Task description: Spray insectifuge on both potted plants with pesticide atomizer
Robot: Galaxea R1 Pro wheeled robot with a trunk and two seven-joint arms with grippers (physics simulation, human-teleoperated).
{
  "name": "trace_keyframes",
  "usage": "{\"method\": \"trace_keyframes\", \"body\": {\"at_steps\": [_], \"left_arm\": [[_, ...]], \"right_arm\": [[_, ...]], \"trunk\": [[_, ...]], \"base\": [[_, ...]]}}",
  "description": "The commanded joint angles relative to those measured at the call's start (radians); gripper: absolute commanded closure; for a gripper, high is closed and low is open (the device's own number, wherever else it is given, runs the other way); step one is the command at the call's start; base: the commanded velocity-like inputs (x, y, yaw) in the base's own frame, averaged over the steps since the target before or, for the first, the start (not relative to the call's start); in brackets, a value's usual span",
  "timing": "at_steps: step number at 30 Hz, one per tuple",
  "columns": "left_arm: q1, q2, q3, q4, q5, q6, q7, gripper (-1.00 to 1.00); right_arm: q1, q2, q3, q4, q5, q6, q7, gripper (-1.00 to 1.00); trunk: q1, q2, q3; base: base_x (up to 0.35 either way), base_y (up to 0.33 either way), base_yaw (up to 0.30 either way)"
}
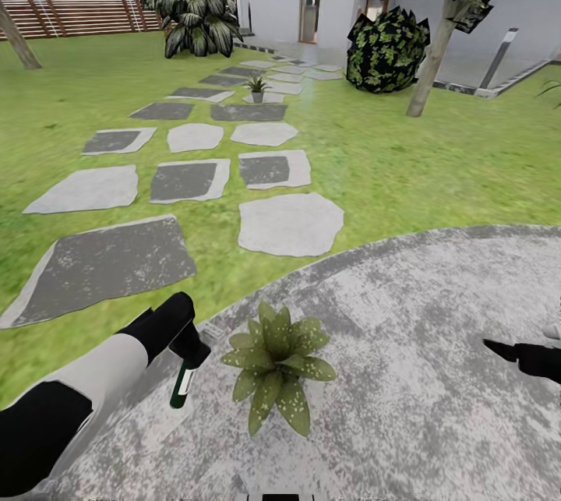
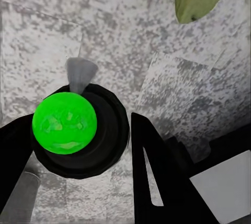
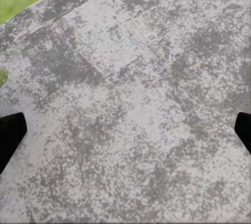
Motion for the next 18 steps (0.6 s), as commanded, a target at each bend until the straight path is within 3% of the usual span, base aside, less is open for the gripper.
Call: {"method": "trace_keyframes", "body": {"at_steps": [1, 10, 13, 18], "left_arm": [[0.001, 0.001, -0.002, -0.002, -0.010, 0.002, -0.010, 1.00], [0.042, -0.001, 0.003, -0.003, -0.004, -0.005, -0.013, 1.00], [0.045, -0.001, 0.004, -0.004, -0.002, -0.006, -0.013, 1.00], [0.066, -0.003, 0.006, -0.006, -0.002, -0.006, -0.013, 1.00]], "right_arm": [[-0.001, -0.002, -0.001, -0.001, 0.009, 0.005, 0.011, -1.00], [-0.002, -0.006, -0.005, -0.001, 0.002, 0.005, 0.015, -1.00], [-0.002, -0.008, -0.043, -0.001, 0.002, 0.005, 0.017, -1.00], [-0.002, -0.008, -0.058, -0.001, 0.001, 0.004, 0.017, -1.00]], "trunk": [[0.000, 0.000, -0.001], [0.000, 0.000, -0.001], [0.000, 0.000, -0.001], [0.000, 0.000, -0.001]], "base": [[-0.187, 0.003, 0.000], [-0.308, 0.001, 0.000], [-0.330, 0.000, 0.000], [-0.330, 0.000, 0.000]]}}
